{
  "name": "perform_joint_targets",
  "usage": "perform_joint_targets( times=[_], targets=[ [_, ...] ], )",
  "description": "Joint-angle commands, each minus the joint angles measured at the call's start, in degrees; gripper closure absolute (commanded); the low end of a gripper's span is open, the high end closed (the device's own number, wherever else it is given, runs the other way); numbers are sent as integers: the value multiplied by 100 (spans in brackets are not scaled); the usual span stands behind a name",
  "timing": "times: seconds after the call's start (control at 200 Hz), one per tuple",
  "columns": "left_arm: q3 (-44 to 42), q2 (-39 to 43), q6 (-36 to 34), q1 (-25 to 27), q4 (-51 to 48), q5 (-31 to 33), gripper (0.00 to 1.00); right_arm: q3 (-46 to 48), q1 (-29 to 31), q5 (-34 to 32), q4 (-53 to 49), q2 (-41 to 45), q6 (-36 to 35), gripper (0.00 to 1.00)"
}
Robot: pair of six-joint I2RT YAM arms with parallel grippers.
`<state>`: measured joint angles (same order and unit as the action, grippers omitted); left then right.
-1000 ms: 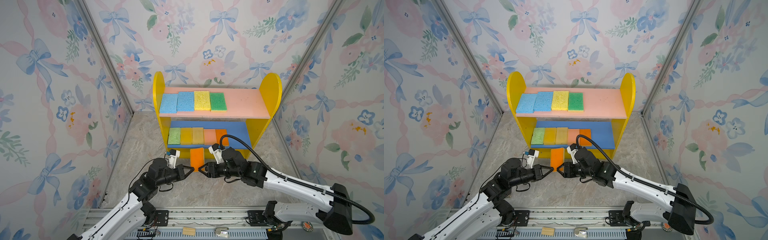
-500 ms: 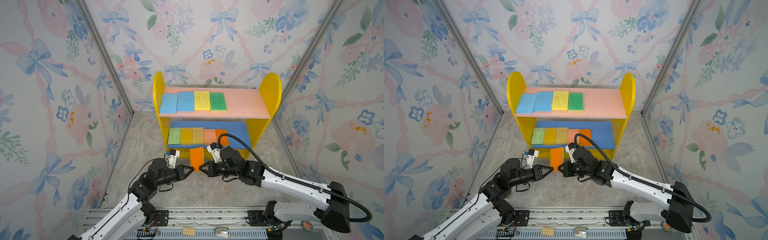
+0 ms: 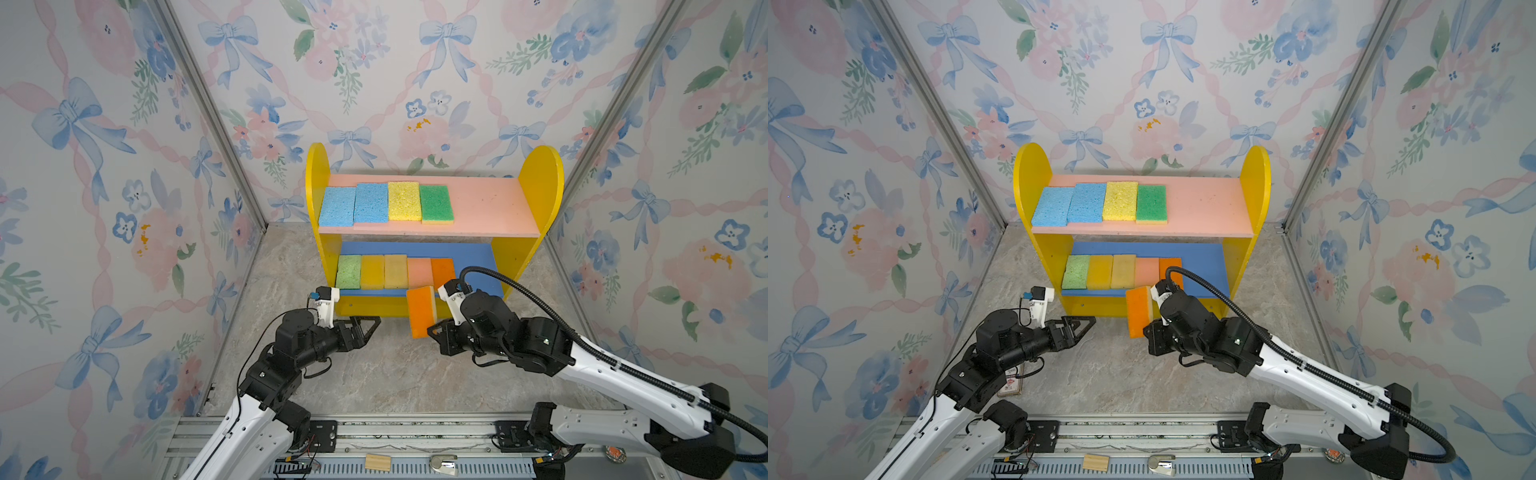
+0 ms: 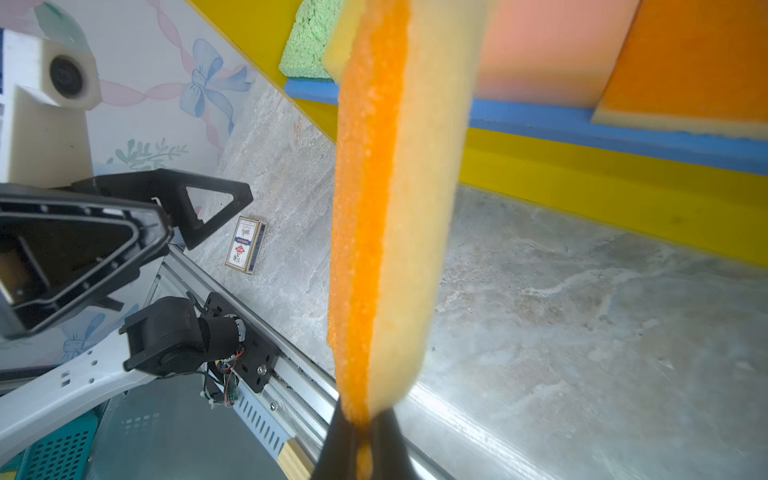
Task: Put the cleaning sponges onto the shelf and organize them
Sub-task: 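Grasp the orange sponge with the right gripper and open the left gripper, then raise the orange sponge to the pink top shelf with the right gripper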
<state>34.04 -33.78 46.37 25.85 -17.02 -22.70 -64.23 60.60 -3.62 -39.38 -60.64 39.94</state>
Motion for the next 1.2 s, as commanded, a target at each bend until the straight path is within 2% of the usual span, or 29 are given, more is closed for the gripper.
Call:
perform_joint_targets(
  times=[0.0, 0.11, 0.23, 0.32, 0.41, 0.5, 0.57, 0.685, 0.79, 0.955, 1.195],
  targets=[
    [196, -352, -821, -41, -620, 492, 2, -343, 114, -80, -894, 514, -312, 93],
    [228, -524, -1250, -52, -744, 985, 2, -864, 125, -88, -1409, 967, -376, 92],
    [141, -564, -1547, -85, -744, 1340, 2, -1690, 104, -467, -1917, 1271, -638, 88],
    [94, -624, -1584, -170, -735, 1365, 2, -2665, -87, -893, -2554, 1068, -796, 87],
    [77, -693, -1579, -196, -738, 1321, 2, -3666, -464, -834, -3041, 582, -1236, 84],
    [50, -716, -1569, -195, -738, 1316, 2, -4539, -1102, -471, -3338, 7, -1640, 82],
    [40, -693, -1544, -202, -722, 1329, 2, -4977, -1756, 128, -3389, -421, -1925, 82],
    [26, -675, -1526, -195, -724, 1356, 2, -5243, -2914, 1187, -3146, -1009, -2127, 83],
    [17, -660, -1522, -202, -724, 1356, 2, -5378, -3586, 1829, -2778, -1431, -2088, 86],
    [10, -613, -1503, -200, -724, 1373, 2, -5592, -4029, 2492, -2444, -1931, -1941, 86],
    [15, -667, -1511, -201, -718, 1360, 2, -6141, -4200, 2820, -2625, -2498, -1991, 85]
  ],
)
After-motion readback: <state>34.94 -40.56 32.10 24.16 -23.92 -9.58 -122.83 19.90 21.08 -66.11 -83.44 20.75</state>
